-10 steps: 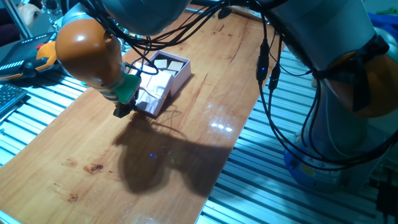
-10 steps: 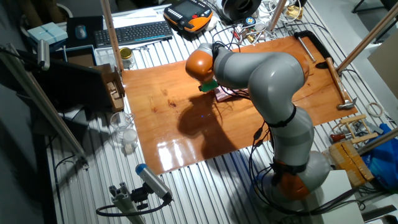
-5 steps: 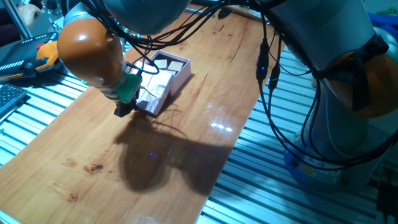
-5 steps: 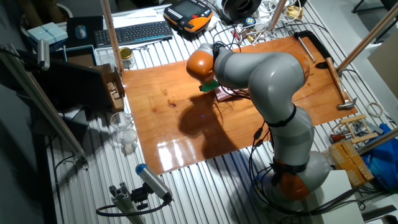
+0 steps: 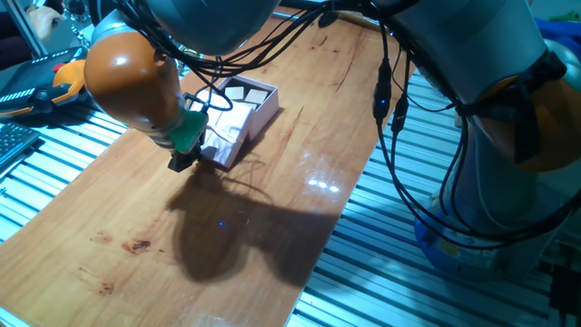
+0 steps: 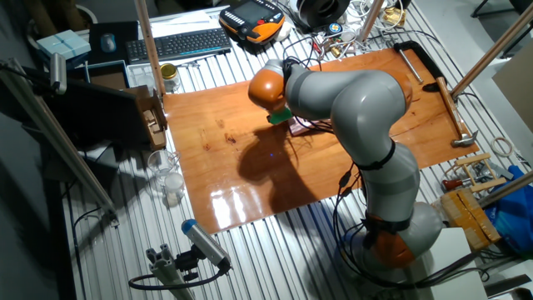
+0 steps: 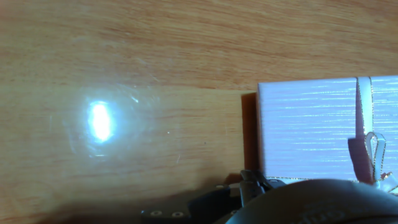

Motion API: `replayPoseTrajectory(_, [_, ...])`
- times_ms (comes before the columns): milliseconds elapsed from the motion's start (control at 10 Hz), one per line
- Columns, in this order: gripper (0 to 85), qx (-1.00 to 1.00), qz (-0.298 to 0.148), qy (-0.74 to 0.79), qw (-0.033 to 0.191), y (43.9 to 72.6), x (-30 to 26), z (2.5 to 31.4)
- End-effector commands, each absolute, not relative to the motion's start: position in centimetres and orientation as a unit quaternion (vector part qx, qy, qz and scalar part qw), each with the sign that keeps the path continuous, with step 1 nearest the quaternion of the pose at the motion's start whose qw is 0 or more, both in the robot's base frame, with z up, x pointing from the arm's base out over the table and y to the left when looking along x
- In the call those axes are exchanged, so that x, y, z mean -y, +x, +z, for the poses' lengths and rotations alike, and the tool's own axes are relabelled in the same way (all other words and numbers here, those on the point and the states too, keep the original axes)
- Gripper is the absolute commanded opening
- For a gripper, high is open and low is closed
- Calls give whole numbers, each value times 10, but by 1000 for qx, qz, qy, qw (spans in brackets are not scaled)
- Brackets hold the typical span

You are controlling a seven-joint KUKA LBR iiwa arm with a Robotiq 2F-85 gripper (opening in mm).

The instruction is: Slide the outer casing onto the gift box

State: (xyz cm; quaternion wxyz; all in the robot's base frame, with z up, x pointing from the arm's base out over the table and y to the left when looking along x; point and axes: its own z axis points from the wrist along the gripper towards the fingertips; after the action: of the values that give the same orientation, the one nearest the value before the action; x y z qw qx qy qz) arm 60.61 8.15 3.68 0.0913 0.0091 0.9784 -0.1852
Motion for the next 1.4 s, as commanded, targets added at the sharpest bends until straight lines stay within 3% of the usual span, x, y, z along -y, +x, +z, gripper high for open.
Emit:
replayPoseTrajectory(0, [0, -978, -186, 9, 91, 606, -80, 37])
replayPoseTrajectory(1300, [0, -977, -193, 0, 92, 604, -63, 42])
